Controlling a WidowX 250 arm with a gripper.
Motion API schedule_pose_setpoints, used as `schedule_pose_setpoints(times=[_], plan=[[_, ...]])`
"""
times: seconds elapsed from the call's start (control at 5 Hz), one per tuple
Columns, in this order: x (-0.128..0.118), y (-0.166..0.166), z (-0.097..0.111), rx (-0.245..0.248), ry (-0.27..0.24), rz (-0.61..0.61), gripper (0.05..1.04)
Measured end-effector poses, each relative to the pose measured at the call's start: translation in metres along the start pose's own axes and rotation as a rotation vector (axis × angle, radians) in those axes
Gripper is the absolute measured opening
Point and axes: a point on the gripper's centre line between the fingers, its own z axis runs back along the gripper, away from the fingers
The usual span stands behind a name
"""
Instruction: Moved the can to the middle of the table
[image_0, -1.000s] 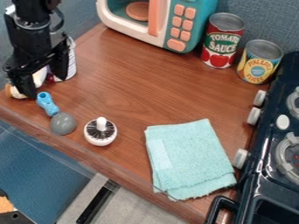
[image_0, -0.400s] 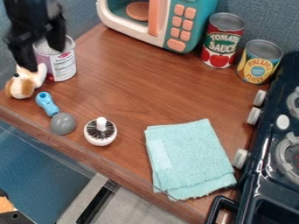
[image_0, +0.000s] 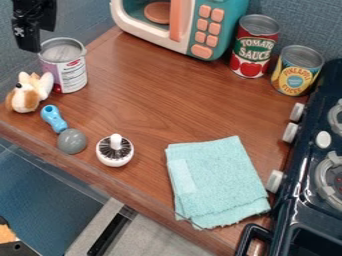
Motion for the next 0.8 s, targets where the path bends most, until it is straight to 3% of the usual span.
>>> schedule_pose_setpoints(times=[0.2, 0.4, 0.8], plan=[[0.022, -0.011, -0.013, 0.020, -0.024, 0.098, 1.000], [0.026, -0.019, -0.024, 0.035, -0.024, 0.110, 1.000], [0.013, -0.021, -0.046, 0.060, 0.055, 0.029, 1.000]])
